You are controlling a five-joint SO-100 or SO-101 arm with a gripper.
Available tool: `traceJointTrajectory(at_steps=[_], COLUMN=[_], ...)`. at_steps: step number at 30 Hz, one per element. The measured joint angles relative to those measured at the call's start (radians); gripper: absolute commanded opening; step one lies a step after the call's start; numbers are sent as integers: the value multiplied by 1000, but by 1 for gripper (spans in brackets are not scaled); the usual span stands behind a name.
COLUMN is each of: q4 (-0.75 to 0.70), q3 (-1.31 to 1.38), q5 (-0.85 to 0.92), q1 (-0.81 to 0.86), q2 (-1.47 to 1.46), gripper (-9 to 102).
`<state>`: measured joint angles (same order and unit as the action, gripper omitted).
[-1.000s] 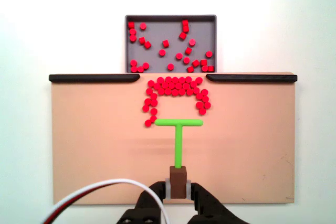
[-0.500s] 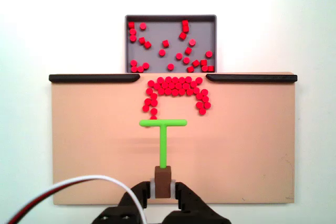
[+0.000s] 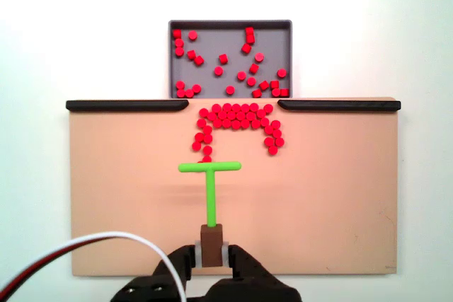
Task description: Gather the left side granules
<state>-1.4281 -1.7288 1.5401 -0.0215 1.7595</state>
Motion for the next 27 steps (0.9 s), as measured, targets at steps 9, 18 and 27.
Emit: traceJointTrajectory(at_steps=[9,18,27], q4=[0,0,0], q3=[-37,-67,-67], q5=[-6,-14,-14], q1=[5,6,20], q2=[5,49,49], gripper=[0,0,0])
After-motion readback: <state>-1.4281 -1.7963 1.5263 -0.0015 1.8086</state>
